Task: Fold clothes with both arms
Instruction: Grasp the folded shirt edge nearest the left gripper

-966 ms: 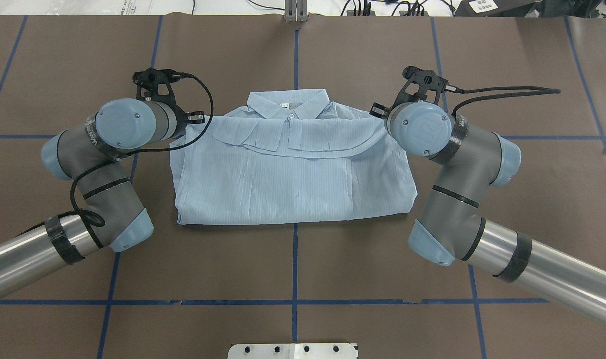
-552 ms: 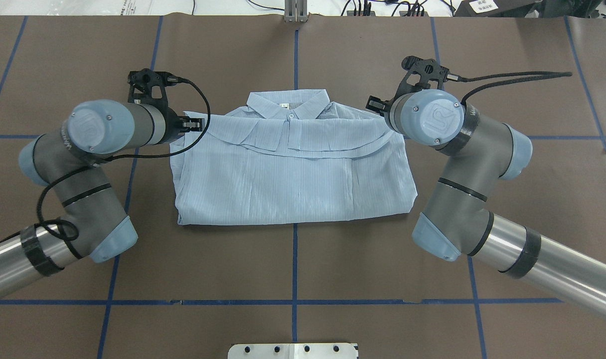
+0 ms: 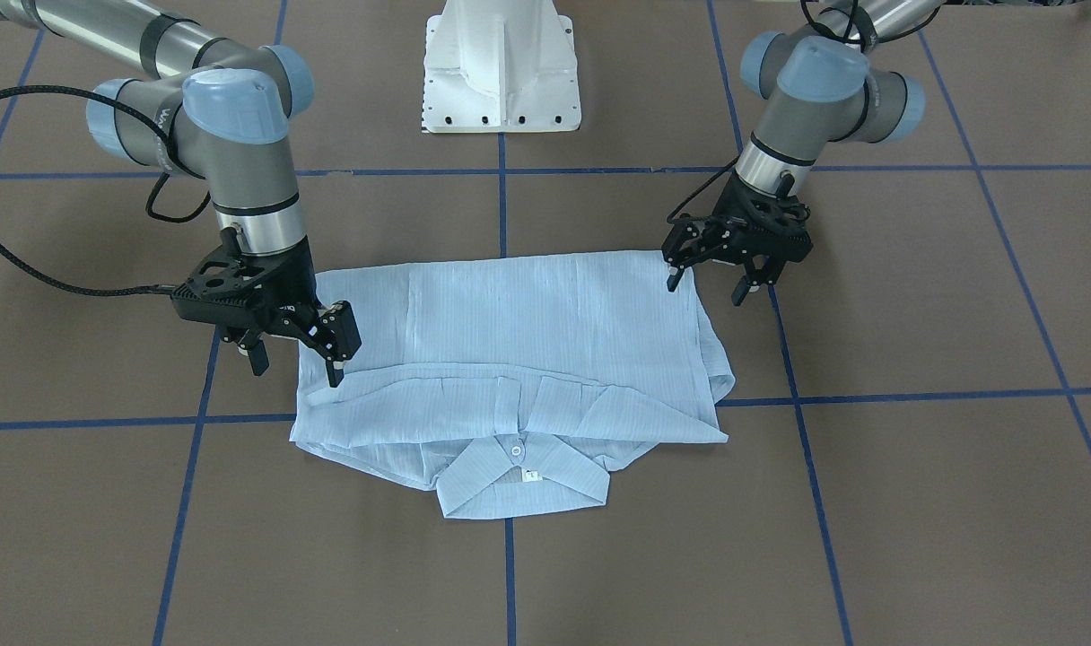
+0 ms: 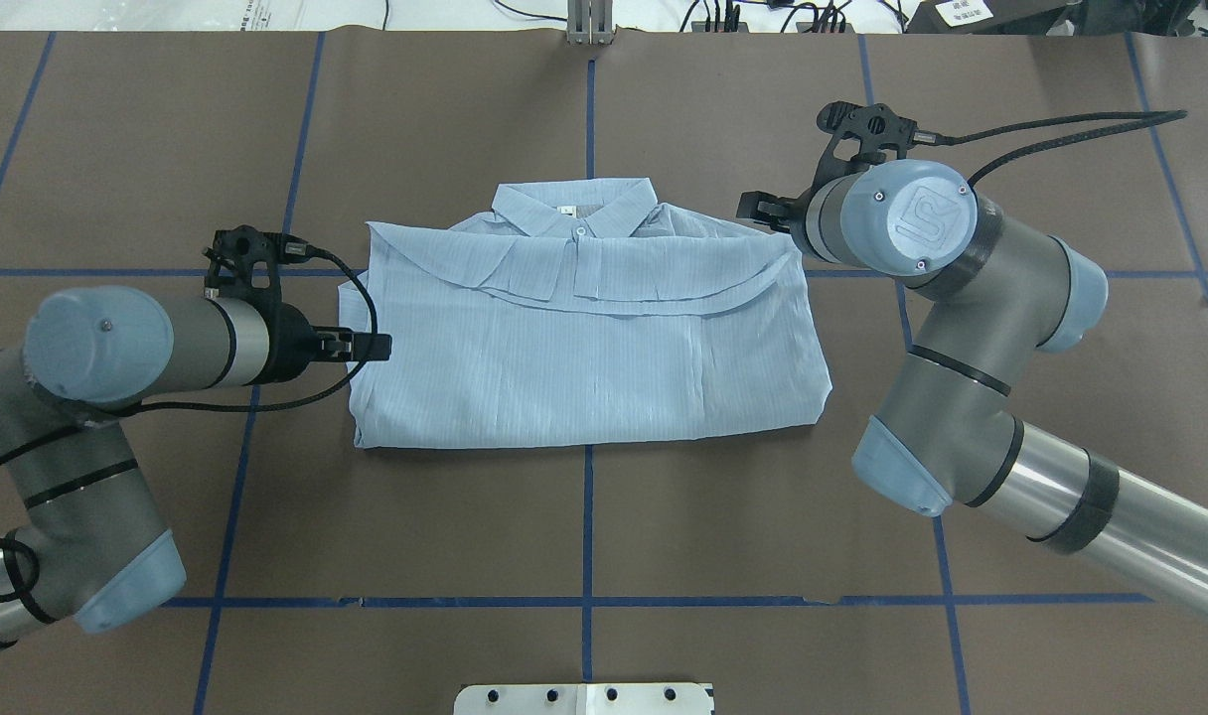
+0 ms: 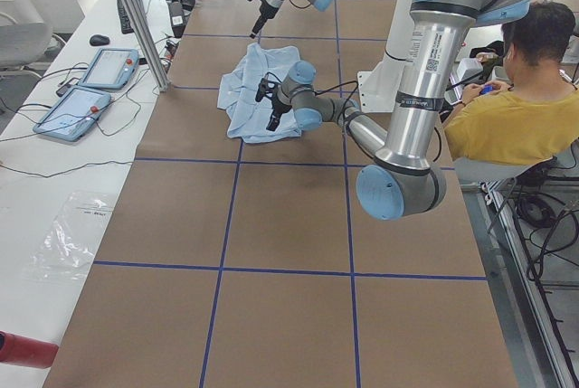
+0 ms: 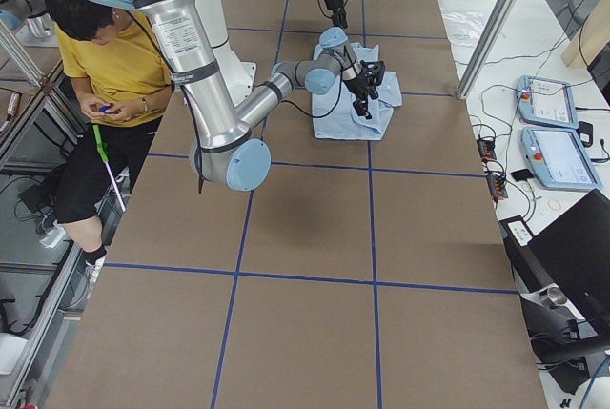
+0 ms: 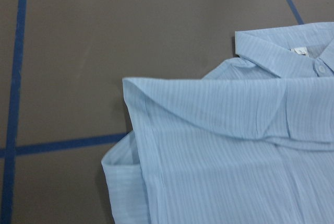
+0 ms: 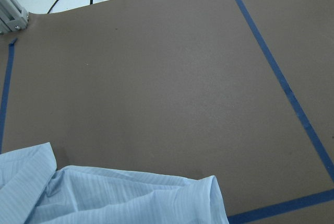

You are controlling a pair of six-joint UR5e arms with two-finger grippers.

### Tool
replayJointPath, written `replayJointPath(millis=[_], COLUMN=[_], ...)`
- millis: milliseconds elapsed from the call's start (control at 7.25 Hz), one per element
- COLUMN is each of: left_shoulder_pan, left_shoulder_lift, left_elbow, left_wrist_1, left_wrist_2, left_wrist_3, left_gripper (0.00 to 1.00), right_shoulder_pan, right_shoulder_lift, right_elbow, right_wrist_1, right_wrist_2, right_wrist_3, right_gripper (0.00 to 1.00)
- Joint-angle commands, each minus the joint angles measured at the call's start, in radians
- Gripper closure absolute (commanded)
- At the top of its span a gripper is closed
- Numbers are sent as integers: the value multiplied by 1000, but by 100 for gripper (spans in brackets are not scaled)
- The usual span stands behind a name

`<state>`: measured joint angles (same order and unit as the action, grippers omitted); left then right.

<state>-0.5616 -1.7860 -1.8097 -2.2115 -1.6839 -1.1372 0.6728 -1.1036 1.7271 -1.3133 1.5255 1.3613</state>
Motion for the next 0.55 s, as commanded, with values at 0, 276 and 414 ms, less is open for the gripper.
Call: replayJointPath(millis=[0, 276, 414], left_shoulder_pan=[95, 133, 140], left_shoulder_lift=[22, 22, 22], left_elbow=[9, 10, 9], left_wrist_1=[-17, -17, -17], left_wrist_2=[68, 84, 84], left_wrist_3=[-76, -113, -113], left_gripper=[1, 23, 30], right_shoulder_pan=[-1, -2, -1], right_shoulder_lift=[-1, 1, 1], right_elbow=[3, 3, 3], right_wrist_1=[0, 0, 0], right_wrist_2=[1, -1, -1], right_wrist_3=[-2, -1, -1], right_gripper=[0, 0, 0])
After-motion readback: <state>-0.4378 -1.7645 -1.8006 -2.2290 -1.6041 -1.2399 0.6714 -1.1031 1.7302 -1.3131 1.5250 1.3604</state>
